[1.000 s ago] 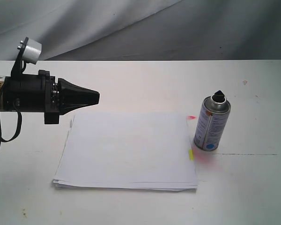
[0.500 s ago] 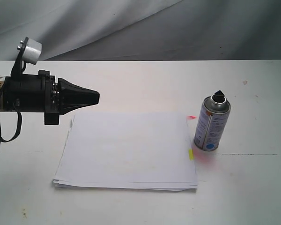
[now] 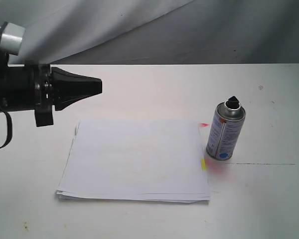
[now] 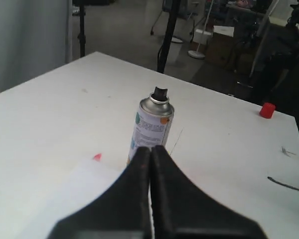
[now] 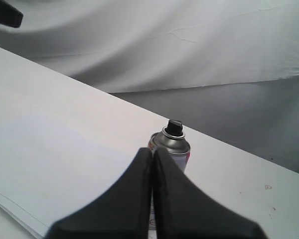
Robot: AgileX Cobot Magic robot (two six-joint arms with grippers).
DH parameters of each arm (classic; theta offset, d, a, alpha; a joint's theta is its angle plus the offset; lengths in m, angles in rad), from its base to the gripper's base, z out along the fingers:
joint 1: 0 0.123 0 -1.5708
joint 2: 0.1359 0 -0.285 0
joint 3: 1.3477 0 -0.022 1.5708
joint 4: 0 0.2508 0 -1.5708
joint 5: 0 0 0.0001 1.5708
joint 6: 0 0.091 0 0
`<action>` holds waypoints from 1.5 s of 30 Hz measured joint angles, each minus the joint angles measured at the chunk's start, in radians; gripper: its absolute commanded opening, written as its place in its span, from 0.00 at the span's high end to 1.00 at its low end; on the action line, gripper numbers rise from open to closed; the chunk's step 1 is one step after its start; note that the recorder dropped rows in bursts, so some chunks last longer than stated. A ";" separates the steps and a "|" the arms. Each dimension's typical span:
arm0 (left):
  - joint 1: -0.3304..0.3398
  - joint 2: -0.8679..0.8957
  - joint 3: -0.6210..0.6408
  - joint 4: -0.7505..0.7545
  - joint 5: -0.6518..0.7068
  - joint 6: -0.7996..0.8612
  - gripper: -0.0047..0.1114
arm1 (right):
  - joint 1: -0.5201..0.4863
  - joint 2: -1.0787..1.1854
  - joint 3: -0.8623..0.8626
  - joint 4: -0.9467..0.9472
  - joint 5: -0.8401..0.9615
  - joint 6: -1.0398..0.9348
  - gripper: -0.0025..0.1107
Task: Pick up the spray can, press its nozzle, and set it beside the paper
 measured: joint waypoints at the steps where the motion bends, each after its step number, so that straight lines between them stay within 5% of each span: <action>1: 0.000 -0.030 0.008 -0.006 0.000 0.000 0.96 | 0.000 0.000 0.000 -0.001 0.000 0.000 0.98; 17: 0.000 -1.034 0.224 -0.016 0.374 -0.356 0.96 | 0.000 0.000 0.000 0.021 0.000 0.000 0.98; 22: 0.000 -1.267 0.244 0.109 0.486 -0.551 0.96 | 0.000 0.000 0.000 0.021 0.000 0.000 0.98; 26: 0.000 -1.383 0.244 0.245 0.512 -0.634 0.96 | 0.000 0.000 0.000 0.021 0.000 0.000 0.98; 35: 0.000 -1.546 0.252 0.281 0.483 -0.669 0.96 | 0.000 0.000 0.000 0.021 0.000 0.000 0.98; 40: -0.014 -1.539 0.288 0.285 0.682 -0.795 0.96 | 0.000 0.000 0.000 0.021 0.000 0.000 0.98; 45: -0.112 -1.443 0.350 0.285 0.897 -0.830 0.96 | 0.000 0.000 0.000 0.021 0.000 0.000 0.98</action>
